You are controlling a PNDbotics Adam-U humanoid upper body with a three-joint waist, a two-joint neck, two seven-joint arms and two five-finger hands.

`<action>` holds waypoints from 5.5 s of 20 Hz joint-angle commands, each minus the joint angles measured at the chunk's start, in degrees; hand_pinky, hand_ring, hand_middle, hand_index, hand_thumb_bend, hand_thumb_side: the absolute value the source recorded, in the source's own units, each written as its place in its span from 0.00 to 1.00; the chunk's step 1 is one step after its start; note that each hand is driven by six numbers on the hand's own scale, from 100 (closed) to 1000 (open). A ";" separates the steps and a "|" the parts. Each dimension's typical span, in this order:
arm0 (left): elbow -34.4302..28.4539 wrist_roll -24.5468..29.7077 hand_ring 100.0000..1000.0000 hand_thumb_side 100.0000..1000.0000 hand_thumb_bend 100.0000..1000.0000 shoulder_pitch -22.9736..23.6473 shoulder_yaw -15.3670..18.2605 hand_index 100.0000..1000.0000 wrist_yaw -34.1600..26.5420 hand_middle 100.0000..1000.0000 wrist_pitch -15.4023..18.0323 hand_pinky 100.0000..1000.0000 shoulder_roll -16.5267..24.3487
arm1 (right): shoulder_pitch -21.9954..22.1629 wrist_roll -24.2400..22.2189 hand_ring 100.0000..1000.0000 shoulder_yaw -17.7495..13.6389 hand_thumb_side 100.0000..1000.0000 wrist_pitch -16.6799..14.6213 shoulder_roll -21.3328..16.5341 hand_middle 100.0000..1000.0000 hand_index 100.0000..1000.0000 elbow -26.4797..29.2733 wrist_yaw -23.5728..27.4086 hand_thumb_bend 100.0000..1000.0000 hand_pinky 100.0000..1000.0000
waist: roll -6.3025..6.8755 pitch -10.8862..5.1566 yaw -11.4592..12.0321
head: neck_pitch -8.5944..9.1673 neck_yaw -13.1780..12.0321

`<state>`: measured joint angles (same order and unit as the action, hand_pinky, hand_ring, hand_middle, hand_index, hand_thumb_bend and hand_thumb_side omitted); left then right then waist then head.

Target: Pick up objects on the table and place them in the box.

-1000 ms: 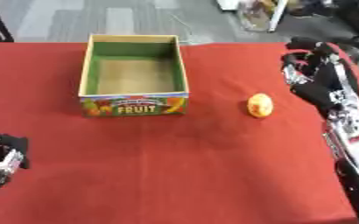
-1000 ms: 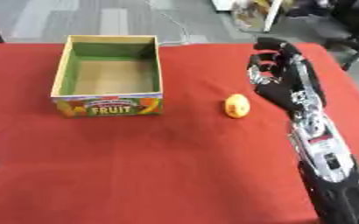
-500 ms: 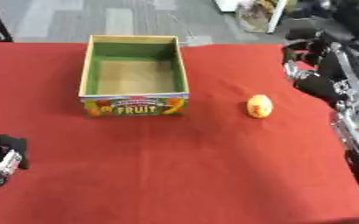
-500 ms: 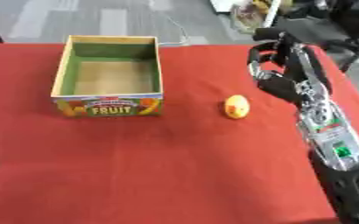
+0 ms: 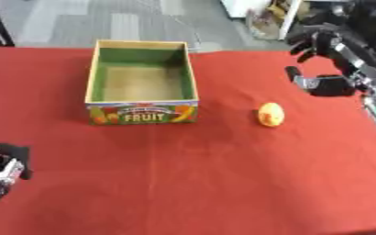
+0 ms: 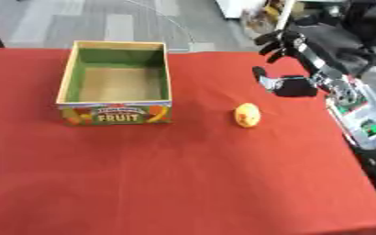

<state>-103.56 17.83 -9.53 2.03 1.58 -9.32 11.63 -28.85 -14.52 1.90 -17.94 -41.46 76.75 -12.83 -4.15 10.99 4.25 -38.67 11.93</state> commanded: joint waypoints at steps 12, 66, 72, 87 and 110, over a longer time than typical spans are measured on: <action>-0.56 0.40 0.40 0.28 0.14 -0.07 -0.28 0.46 0.01 0.45 0.24 0.44 1.01 | -6.64 -5.41 0.76 2.15 0.00 -4.67 1.75 0.78 0.81 -13.65 -8.58 0.18 0.65 | 0.48 -1.19 0.28 | -0.18 1.00; -0.48 0.36 0.41 0.29 0.13 0.00 -0.30 0.46 0.02 0.45 0.19 0.44 0.92 | -6.93 5.81 0.15 2.55 0.00 -6.25 4.25 0.17 0.26 -17.01 -28.10 0.00 0.08 | 0.60 -1.22 0.52 | -1.20 2.17; -0.46 0.44 0.41 0.29 0.13 0.06 -0.38 0.46 0.04 0.45 0.17 0.44 0.98 | -8.92 6.76 0.14 3.16 0.00 -5.83 2.75 0.16 0.25 -10.74 -23.91 0.00 0.07 | 0.49 -1.33 0.45 | -1.28 2.36; -0.31 2.74 0.41 0.28 0.13 -1.69 -2.76 0.46 -0.37 0.45 0.43 0.44 -0.02 | -22.91 4.96 0.15 5.19 0.00 -6.39 9.84 0.16 0.25 -20.13 -25.79 0.00 0.08 | 0.48 -1.66 7.22 | -0.81 6.75; -0.69 4.97 0.41 0.28 0.14 -4.64 -4.70 0.46 -0.60 0.45 0.39 0.44 -0.80 | -28.28 9.52 0.88 5.71 0.29 -9.94 19.00 0.85 0.85 -30.61 -40.64 0.38 0.84 | -0.46 0.84 14.56 | -0.03 10.90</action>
<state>-103.22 22.66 -13.51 -2.58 1.03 -9.01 10.54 -55.69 -5.17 7.73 -27.52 -21.46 45.00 -52.67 -4.95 12.69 18.82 -39.12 22.74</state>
